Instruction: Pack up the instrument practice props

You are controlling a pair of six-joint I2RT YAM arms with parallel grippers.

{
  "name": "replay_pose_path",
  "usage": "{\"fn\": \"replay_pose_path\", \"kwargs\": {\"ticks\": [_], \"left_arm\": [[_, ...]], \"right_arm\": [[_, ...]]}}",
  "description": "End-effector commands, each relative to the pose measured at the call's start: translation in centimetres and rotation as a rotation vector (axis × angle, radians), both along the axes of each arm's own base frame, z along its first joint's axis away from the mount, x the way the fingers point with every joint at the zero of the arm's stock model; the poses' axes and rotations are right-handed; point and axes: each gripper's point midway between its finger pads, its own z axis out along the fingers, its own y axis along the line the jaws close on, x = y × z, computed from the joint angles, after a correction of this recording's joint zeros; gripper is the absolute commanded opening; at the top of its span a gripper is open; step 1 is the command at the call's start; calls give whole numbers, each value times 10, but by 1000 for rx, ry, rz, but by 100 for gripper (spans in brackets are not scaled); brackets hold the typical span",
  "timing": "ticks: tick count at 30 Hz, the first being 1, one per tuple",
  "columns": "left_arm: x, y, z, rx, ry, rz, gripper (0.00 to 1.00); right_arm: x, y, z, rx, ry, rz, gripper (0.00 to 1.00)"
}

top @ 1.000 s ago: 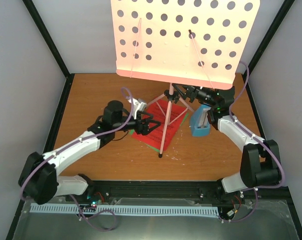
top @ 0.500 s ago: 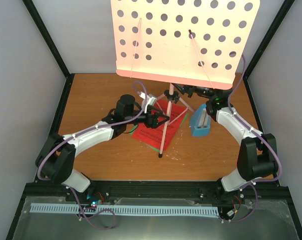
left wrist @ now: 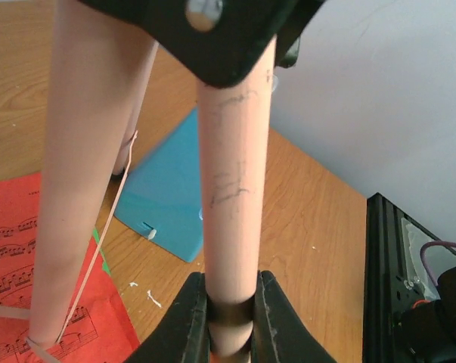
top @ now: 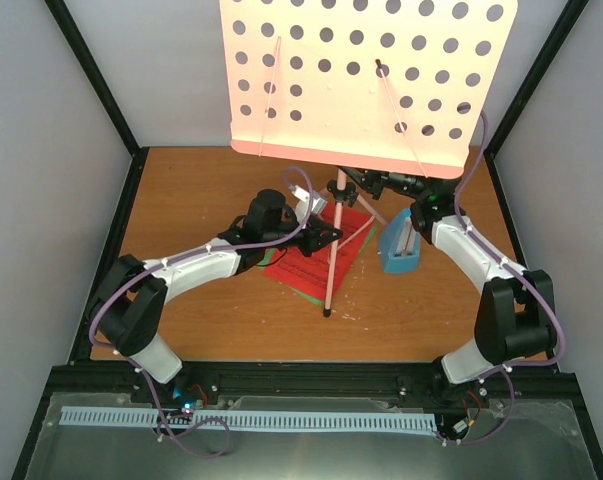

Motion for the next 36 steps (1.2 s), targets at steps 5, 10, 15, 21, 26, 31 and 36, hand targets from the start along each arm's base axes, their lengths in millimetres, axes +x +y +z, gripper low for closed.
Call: {"fn": "replay_pose_path", "kwargs": {"ticks": [5, 10, 15, 21, 26, 31, 36], "left_arm": [[15, 6, 13, 21, -108, 102, 0], [17, 17, 40, -11, -221, 153, 0], [10, 29, 83, -73, -350, 179, 0], [0, 40, 129, -132, -448, 197, 0], [-13, 49, 160, -183, -495, 195, 0], [-30, 58, 177, -232, -521, 183, 0], [-44, 68, 174, -253, -554, 176, 0]], "right_arm": [[-29, 13, 16, -5, 6, 31, 3], [-44, 17, 22, -1, -12, 14, 3], [-61, 18, 42, 13, -60, -11, 3], [-82, 20, 65, 30, -99, -22, 3], [-96, 20, 76, 48, -119, -46, 3], [-111, 26, 77, 70, -112, -45, 3], [-129, 36, 71, 87, -99, -29, 3]]}}
